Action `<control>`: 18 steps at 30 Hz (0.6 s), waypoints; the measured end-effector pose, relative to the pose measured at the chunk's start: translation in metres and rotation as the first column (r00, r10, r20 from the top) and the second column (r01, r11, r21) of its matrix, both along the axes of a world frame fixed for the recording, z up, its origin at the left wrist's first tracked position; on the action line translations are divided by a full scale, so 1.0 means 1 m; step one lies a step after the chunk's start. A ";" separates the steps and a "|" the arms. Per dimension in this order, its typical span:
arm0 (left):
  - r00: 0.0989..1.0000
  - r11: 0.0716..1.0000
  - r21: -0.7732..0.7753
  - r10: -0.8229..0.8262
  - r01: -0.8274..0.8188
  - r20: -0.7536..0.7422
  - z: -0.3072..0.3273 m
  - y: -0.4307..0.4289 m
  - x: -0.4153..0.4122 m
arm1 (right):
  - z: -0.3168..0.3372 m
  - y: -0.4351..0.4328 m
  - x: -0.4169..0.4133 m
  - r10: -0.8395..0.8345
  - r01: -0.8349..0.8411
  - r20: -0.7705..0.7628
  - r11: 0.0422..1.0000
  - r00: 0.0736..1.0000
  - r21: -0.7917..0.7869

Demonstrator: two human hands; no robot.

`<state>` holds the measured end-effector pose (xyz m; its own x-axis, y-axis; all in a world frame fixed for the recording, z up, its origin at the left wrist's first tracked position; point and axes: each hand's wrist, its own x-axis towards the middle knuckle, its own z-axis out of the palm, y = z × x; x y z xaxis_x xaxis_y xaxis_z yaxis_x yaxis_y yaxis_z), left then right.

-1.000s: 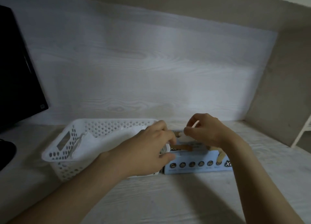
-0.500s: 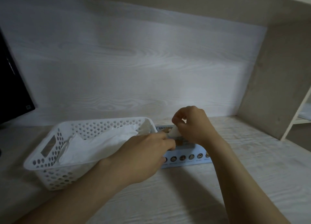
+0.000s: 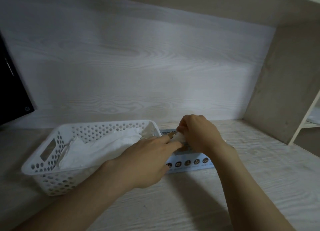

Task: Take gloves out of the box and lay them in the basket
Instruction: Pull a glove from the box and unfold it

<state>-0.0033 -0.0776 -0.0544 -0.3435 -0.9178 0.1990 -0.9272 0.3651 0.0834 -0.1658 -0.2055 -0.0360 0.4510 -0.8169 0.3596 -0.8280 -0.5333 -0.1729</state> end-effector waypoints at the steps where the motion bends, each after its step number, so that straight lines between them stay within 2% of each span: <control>1: 1.000 1.000 0.001 -0.004 0.004 0.004 0.000 -0.001 0.000 | -0.001 -0.001 -0.001 -0.013 0.014 0.020 1.000 1.000 -0.014; 5: 1.000 1.000 0.011 -0.015 0.015 -0.005 0.000 -0.001 0.000 | 0.004 0.001 -0.006 0.066 -0.073 0.146 0.997 0.987 0.039; 8: 1.000 1.000 0.012 -0.008 0.008 -0.019 0.000 0.000 0.000 | 0.010 0.004 -0.013 0.107 -0.126 0.117 0.977 0.987 0.171; 10: 1.000 1.000 0.012 0.007 -0.007 -0.005 -0.001 0.001 -0.001 | 0.007 0.002 -0.014 0.098 -0.118 0.106 0.973 0.989 0.199; 14: 0.999 0.999 0.029 0.037 -0.038 0.017 0.001 0.002 -0.001 | -0.002 -0.003 -0.005 0.155 -0.153 0.071 0.988 0.985 -0.028; 18: 0.999 0.999 0.034 0.033 -0.034 0.028 0.002 0.002 0.000 | -0.007 -0.003 -0.001 0.186 -0.178 0.101 0.980 0.977 -0.086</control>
<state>-0.0032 -0.0757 -0.0524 -0.3172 -0.9351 0.1577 -0.9410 0.3310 0.0698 -0.1665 -0.2085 -0.0433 0.5450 -0.6932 0.4717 -0.6946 -0.6883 -0.2090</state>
